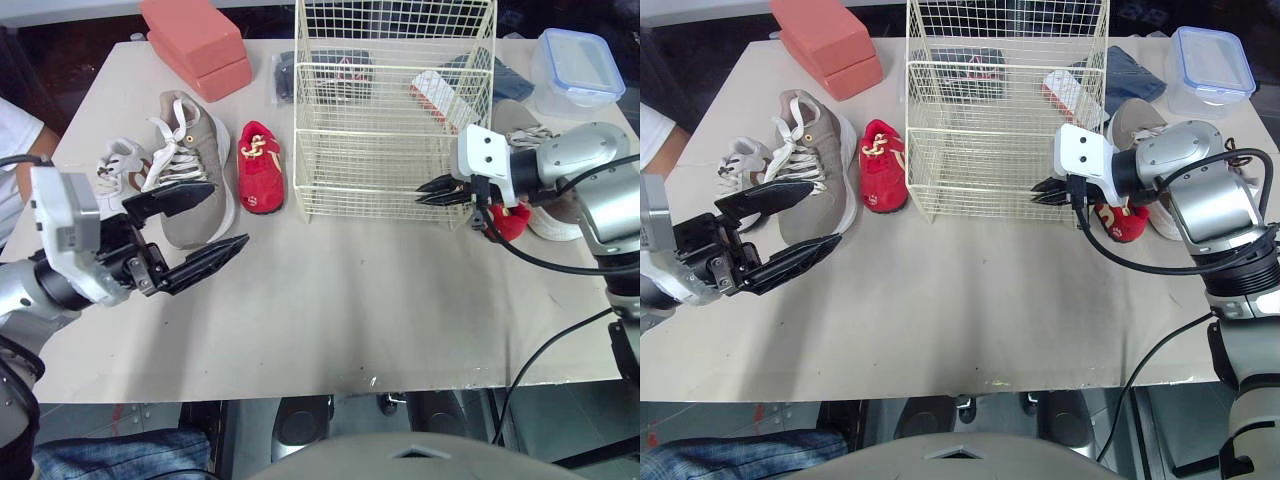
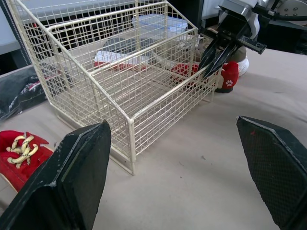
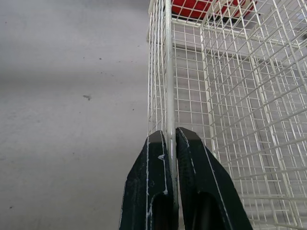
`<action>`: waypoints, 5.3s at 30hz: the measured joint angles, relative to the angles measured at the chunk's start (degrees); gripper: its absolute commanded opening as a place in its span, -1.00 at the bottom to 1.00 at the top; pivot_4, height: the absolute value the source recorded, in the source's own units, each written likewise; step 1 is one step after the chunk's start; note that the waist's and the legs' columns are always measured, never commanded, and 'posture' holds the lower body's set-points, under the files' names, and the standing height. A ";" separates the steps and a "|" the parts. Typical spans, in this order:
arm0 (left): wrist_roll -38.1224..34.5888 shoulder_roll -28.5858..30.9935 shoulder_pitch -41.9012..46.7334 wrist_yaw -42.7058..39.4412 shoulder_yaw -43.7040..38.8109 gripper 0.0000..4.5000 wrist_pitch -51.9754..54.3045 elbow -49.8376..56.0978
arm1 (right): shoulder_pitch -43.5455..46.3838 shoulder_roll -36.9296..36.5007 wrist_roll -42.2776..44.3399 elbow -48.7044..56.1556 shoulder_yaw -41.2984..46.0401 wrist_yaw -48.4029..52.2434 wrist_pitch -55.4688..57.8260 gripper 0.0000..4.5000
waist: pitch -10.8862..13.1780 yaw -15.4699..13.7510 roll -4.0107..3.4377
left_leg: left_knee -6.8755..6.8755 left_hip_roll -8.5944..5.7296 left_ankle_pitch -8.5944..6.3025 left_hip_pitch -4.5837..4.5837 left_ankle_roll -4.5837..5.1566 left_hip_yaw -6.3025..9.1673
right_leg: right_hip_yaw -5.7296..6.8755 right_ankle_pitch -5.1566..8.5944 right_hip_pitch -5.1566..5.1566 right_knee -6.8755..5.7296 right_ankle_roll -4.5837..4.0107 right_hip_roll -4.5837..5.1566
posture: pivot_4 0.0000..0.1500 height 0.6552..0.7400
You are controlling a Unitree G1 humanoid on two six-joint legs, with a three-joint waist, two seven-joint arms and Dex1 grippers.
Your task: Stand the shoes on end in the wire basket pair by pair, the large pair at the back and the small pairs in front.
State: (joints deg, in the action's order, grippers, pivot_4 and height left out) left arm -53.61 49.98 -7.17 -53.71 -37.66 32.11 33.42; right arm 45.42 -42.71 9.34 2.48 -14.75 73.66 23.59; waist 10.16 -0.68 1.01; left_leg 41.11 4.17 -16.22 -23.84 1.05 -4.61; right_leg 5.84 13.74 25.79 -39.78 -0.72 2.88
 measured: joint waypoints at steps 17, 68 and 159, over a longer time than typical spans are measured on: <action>-2.59 2.61 8.71 -0.99 5.53 1.00 1.71 -2.22 | -6.09 -5.24 5.86 6.40 11.34 -3.92 4.73 0.45 | 0.05 -0.28 0.05 | 0.01 -0.05 0.00 -0.08 -0.01 0.05 | 0.05 -0.03 -0.01 0.01 -0.05 -0.04 | 1.00 -0.27; -8.68 4.66 30.16 -2.90 22.93 1.00 8.70 -1.71 | -33.39 2.69 19.93 5.50 45.67 -39.09 24.63 0.45 | 0.04 0.03 0.07 | 0.01 -0.10 0.01 0.14 -0.01 -0.20 | -0.31 0.06 -0.05 -0.08 0.19 -0.29 | 1.00 -0.27; 16.11 4.62 43.56 -20.69 44.61 0.01 5.72 -11.05 | -1.59 -9.76 16.13 14.91 8.42 12.28 -30.56 -1.00 | 0.26 -0.14 -0.14 | 0.20 -0.07 0.04 0.07 -0.03 -0.32 | -0.26 -0.05 -0.02 -0.11 0.02 -0.28 | 1.00 -0.27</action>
State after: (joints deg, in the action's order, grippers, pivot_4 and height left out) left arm -37.50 54.60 36.39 -74.40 6.95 37.83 22.38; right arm 43.83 -52.47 25.47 17.39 -6.34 85.94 -6.97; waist 10.41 -0.82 0.87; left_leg 41.31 4.10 -16.18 -23.78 1.02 -4.93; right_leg 5.58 13.69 25.77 -39.90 -0.70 2.60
